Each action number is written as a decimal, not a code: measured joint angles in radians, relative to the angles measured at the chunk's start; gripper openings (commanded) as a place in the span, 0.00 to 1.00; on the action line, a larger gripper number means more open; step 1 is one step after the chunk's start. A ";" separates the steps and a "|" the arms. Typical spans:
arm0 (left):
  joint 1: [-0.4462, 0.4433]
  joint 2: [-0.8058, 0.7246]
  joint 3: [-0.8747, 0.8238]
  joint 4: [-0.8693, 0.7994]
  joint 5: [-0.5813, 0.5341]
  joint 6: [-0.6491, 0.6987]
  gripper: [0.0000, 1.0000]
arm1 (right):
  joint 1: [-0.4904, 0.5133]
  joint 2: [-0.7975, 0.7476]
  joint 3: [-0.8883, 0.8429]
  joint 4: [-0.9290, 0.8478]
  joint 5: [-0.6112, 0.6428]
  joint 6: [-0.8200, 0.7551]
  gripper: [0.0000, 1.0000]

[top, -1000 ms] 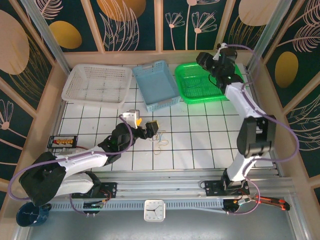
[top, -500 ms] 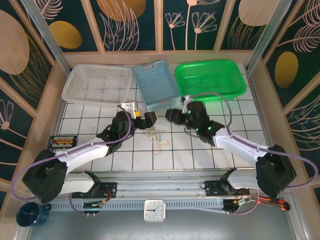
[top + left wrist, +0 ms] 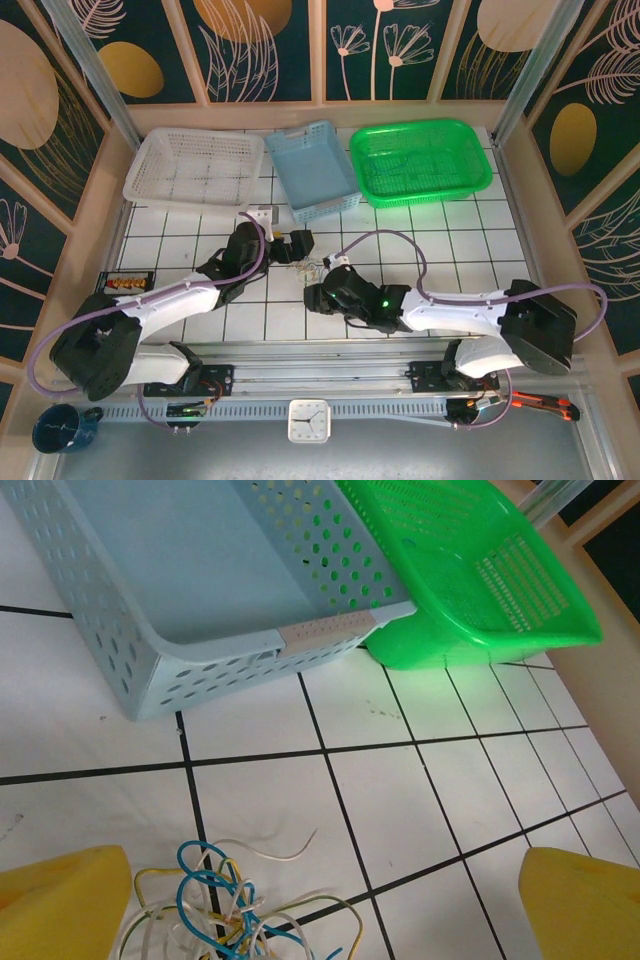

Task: Untangle the cables

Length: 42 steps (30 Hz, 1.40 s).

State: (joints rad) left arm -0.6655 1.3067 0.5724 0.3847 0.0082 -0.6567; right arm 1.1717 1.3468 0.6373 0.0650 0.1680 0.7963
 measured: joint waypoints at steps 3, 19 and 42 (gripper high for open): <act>0.000 0.002 -0.001 0.000 0.000 0.000 0.99 | 0.000 0.025 -0.010 0.025 0.000 0.027 0.49; 0.000 -0.011 -0.022 0.000 -0.001 0.000 0.99 | -0.024 0.111 -0.052 0.090 -0.001 0.103 0.43; 0.000 -0.013 -0.022 0.000 0.003 -0.003 0.99 | -0.065 0.172 -0.101 0.202 -0.064 0.108 0.28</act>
State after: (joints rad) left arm -0.6655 1.2938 0.5507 0.3847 0.0116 -0.6601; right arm 1.1069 1.5188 0.5358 0.2672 0.1043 0.9043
